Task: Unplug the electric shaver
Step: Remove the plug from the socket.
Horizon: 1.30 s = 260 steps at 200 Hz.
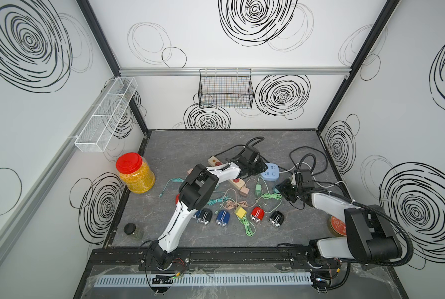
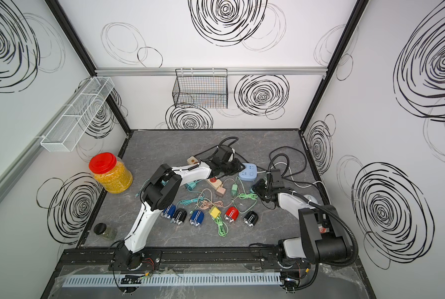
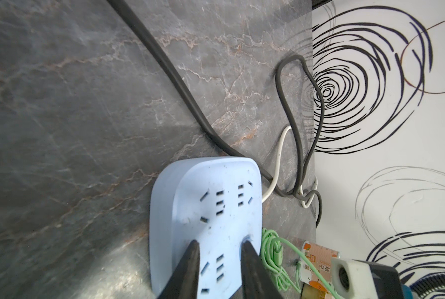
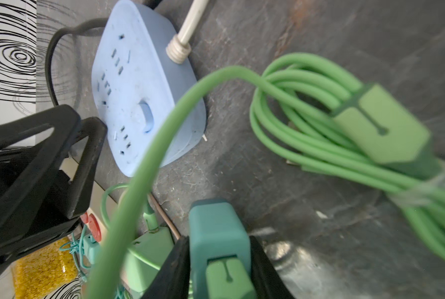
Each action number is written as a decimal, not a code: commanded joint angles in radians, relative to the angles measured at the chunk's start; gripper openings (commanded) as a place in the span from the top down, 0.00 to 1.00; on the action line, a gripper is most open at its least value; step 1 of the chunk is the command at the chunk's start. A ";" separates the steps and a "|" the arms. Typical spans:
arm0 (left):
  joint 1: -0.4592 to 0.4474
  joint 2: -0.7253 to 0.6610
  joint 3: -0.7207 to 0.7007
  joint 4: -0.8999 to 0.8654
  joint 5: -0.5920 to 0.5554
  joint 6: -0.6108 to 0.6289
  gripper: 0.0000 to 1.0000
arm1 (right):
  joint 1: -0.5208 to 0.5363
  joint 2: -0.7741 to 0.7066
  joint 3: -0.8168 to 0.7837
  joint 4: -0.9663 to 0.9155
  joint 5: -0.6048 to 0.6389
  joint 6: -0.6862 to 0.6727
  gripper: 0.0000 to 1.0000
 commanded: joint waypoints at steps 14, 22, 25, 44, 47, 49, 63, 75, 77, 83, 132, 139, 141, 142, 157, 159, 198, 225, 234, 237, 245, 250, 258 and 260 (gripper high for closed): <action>0.006 -0.055 0.001 -0.038 -0.018 0.014 0.66 | -0.007 -0.041 -0.015 -0.110 0.036 -0.017 0.59; 0.006 -0.058 0.005 -0.046 -0.019 0.018 0.63 | -0.009 -0.052 -0.012 -0.125 0.038 -0.020 0.57; 0.005 -0.060 0.007 -0.047 -0.019 0.020 0.62 | -0.009 -0.057 -0.011 -0.129 0.039 -0.022 0.56; 0.006 -0.070 0.015 -0.057 -0.023 0.028 0.54 | -0.008 -0.094 -0.005 -0.168 0.053 -0.030 0.49; 0.005 -0.072 0.016 -0.058 -0.025 0.030 0.53 | -0.009 -0.098 -0.002 -0.175 0.055 -0.032 0.49; 0.004 -0.072 0.016 -0.058 -0.025 0.030 0.52 | -0.009 -0.102 -0.003 -0.179 0.057 -0.033 0.48; 0.006 -0.074 0.025 -0.067 -0.027 0.037 0.49 | -0.008 -0.126 0.003 -0.210 0.071 -0.037 0.44; 0.005 -0.075 0.033 -0.073 -0.028 0.040 0.46 | -0.009 -0.142 0.007 -0.233 0.078 -0.042 0.40; 0.006 -0.075 0.033 -0.073 -0.028 0.041 0.45 | -0.009 -0.145 0.007 -0.238 0.080 -0.043 0.40; 0.005 -0.075 0.036 -0.076 -0.028 0.041 0.43 | -0.009 -0.152 0.010 -0.248 0.083 -0.045 0.39; 0.004 -0.100 0.061 -0.111 -0.040 0.070 0.40 | -0.009 -0.240 0.045 -0.349 0.111 -0.055 0.39; 0.004 -0.108 0.065 -0.119 -0.042 0.078 0.38 | -0.008 -0.257 0.052 -0.363 0.113 -0.061 0.39; 0.003 -0.111 0.067 -0.121 -0.043 0.079 0.37 | -0.008 -0.260 0.055 -0.366 0.113 -0.065 0.39; 0.004 -0.112 0.067 -0.122 -0.043 0.081 0.37 | -0.008 -0.263 0.057 -0.368 0.114 -0.067 0.39; 0.003 -0.136 0.073 -0.145 -0.056 0.101 0.30 | -0.009 -0.294 0.082 -0.389 0.115 -0.093 0.38; 0.003 -0.139 0.074 -0.148 -0.059 0.106 0.29 | -0.009 -0.297 0.088 -0.390 0.116 -0.100 0.38; 0.003 -0.225 0.084 -0.233 -0.122 0.188 0.06 | 0.002 -0.335 0.178 -0.421 0.202 -0.230 0.13; 0.004 -0.286 0.079 -0.287 -0.174 0.256 0.01 | -0.003 -0.314 0.223 -0.395 0.200 -0.279 0.07; 0.007 -0.302 0.076 -0.304 -0.183 0.275 0.01 | -0.002 -0.298 0.246 -0.397 0.200 -0.288 0.06; 0.008 -0.308 0.075 -0.309 -0.187 0.282 0.01 | -0.002 -0.293 0.255 -0.400 0.202 -0.290 0.05; 0.009 -0.320 0.073 -0.326 -0.196 0.300 0.01 | -0.002 -0.278 0.277 -0.407 0.204 -0.295 0.04; 0.010 -0.329 0.070 -0.336 -0.204 0.312 0.01 | -0.004 -0.270 0.291 -0.409 0.206 -0.297 0.03; 0.011 -0.345 0.061 -0.349 -0.218 0.331 0.01 | -0.005 -0.260 0.309 -0.414 0.208 -0.300 0.02; 0.011 -0.350 0.058 -0.350 -0.221 0.336 0.01 | -0.004 -0.258 0.314 -0.417 0.210 -0.300 0.02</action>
